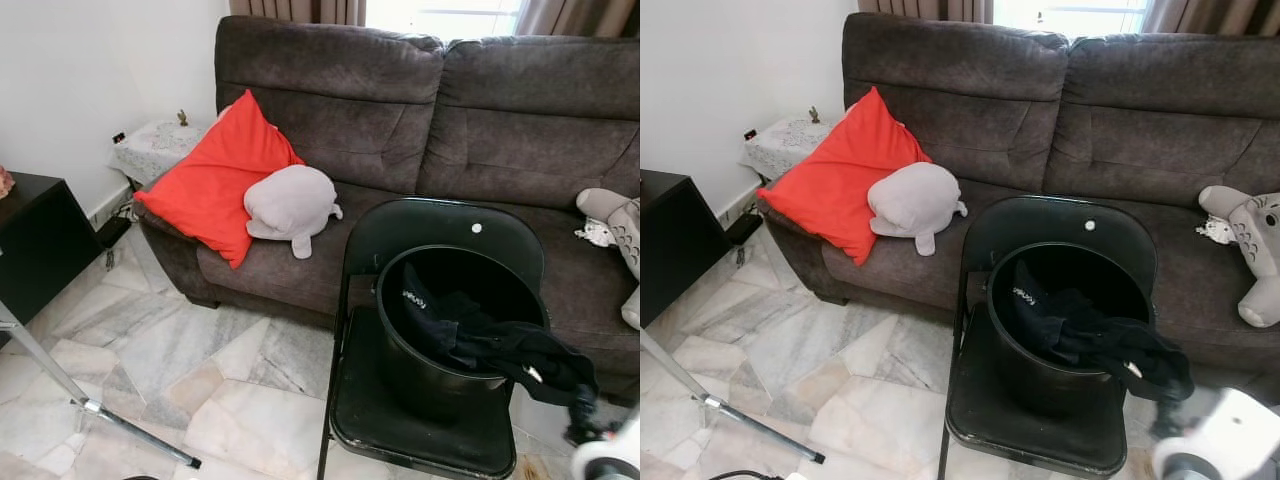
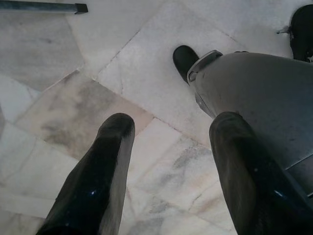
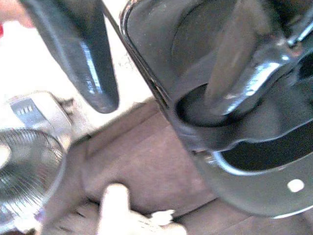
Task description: Hang hanger
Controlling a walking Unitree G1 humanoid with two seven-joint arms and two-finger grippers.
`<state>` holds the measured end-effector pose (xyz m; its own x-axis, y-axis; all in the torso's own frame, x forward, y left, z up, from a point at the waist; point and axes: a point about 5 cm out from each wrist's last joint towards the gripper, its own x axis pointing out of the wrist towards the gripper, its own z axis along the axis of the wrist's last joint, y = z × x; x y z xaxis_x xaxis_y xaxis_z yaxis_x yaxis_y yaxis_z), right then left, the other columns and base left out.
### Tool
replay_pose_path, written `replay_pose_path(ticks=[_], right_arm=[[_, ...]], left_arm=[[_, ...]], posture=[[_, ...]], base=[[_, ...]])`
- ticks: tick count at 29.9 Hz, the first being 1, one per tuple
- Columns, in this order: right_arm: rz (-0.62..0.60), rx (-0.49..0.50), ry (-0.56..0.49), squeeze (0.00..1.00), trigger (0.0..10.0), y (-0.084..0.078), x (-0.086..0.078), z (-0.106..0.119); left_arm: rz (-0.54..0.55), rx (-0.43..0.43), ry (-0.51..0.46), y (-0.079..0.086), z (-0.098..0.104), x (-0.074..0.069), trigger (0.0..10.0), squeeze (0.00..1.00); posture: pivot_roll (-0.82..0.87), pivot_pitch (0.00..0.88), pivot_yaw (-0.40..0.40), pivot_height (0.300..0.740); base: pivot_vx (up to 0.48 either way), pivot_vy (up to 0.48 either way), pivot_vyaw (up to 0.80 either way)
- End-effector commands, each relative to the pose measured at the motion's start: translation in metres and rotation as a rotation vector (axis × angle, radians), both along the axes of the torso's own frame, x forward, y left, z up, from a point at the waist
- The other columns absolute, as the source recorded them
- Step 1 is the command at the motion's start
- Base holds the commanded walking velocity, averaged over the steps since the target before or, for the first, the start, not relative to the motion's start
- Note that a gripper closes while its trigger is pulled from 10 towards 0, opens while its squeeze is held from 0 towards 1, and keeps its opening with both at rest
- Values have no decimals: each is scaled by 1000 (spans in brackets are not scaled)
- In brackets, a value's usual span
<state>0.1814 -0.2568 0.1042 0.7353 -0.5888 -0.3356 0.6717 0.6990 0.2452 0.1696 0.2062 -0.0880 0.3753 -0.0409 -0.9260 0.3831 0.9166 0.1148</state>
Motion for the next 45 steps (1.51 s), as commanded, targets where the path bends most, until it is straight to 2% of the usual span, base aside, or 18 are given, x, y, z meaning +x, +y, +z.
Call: replay_pose_path(ticks=[1,4,5,10,18,24,29,36,37,38,39,40,45], right_arm=[[-75,221,-29,1000,10000,27,1,-20],[-105,268,-22,969,10000,22,3,-28],[-108,277,-16,0,10000,18,6,-32],[-127,299,-39,0,10000,7,17,-39],[-17,320,-144,0,10000,12,38,-35],[14,295,-142,0,10000,11,45,-38],[-30,292,-138,0,10000,0,49,-44],[-22,269,-161,0,10000,-9,62,-41],[-23,268,-162,0,8902,-10,63,-40],[-23,264,-162,0,2863,-10,63,-40],[-23,262,-162,0,2863,-10,64,-40],[-36,256,-169,0,0,-12,65,-40],[-65,249,-164,0,0,-16,65,-42]], left_arm=[[0,10,21,4,-1,-5,10000,0],[1,10,21,4,-1,-4,10000,0],[-1,11,22,4,-1,-5,10000,0],[5,10,20,4,-1,-5,10000,0],[6,12,20,5,-1,-5,10000,0],[5,14,19,5,-1,-5,10000,0],[4,13,20,5,-1,-5,10000,0],[9,15,19,5,-1,-5,10000,0],[10,15,19,5,-1,-5,10000,0],[10,15,19,5,-1,-5,10000,0],[11,15,19,6,-1,-5,10000,0],[10,16,18,6,-1,-5,10000,0],[11,17,17,6,-1,-4,10000,0]], posture=[[-94,24,44,740],[-94,25,45,740],[-89,23,45,740],[-80,19,44,740],[-72,16,48,740],[-72,14,50,740],[-71,13,50,740],[-61,18,53,740],[-61,18,53,740],[-58,18,53,740],[-58,18,53,740],[-58,19,54,740],[-58,19,54,740]], base=[[0,0,0],[0,0,0],[0,0,0],[0,0,0],[0,0,0],[0,0,0],[0,0,0],[0,0,0],[0,0,0],[0,0,0],[0,0,0],[0,0,0],[0,0,0]])
